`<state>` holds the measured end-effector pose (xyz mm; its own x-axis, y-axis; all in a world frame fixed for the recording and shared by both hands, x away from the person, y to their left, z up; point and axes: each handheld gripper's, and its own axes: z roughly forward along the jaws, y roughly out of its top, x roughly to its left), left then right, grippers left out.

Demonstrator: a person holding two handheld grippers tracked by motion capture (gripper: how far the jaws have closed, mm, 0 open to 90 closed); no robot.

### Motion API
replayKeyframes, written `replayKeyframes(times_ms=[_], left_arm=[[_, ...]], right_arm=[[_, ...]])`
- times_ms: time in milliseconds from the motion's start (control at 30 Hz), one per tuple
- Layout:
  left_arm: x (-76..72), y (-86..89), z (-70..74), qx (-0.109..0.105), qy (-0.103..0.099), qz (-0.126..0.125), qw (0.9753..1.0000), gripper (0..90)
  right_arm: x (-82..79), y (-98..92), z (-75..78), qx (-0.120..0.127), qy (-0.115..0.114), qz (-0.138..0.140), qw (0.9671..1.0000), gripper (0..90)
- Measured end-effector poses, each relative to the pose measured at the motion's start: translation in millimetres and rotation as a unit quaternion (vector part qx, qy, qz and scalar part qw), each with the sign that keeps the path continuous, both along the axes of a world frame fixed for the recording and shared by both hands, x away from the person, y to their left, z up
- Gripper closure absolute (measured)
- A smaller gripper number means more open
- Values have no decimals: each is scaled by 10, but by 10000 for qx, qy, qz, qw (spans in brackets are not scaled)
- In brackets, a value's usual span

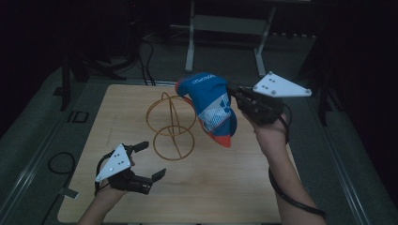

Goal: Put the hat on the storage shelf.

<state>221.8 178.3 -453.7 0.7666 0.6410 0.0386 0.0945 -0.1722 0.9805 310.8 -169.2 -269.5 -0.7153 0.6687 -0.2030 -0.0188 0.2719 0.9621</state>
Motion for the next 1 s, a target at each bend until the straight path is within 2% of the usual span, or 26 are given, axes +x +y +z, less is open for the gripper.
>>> replayKeyframes(times_ms=[133,167,233,333,467,533,667,733,1000], left_arm=[[-71,31,-222,143,4,272,9995,20],[-84,41,-281,126,12,317,9994,20],[-103,62,-393,182,83,463,9987,20],[-113,114,-545,79,219,588,9980,21],[-137,187,-684,-77,251,818,9963,22],[-152,221,-721,-130,236,914,9954,24],[-176,252,-736,-100,173,988,9949,24],[-187,268,-745,-154,171,1000,9947,24],[-184,283,-783,-174,255,947,9950,24]], right_arm=[[136,174,24,-38,72,14,10000,900],[172,222,28,-50,97,29,9999,900],[234,330,36,-94,140,39,9999,900],[303,513,38,-207,171,76,9996,900],[398,758,5,-320,267,152,9990,900],[436,875,-29,-380,322,196,9986,900],[479,1075,-139,-482,466,325,9972,900],[497,1148,-202,-565,541,366,9963,900],[586,1237,-434,-829,816,437,9922,900]])
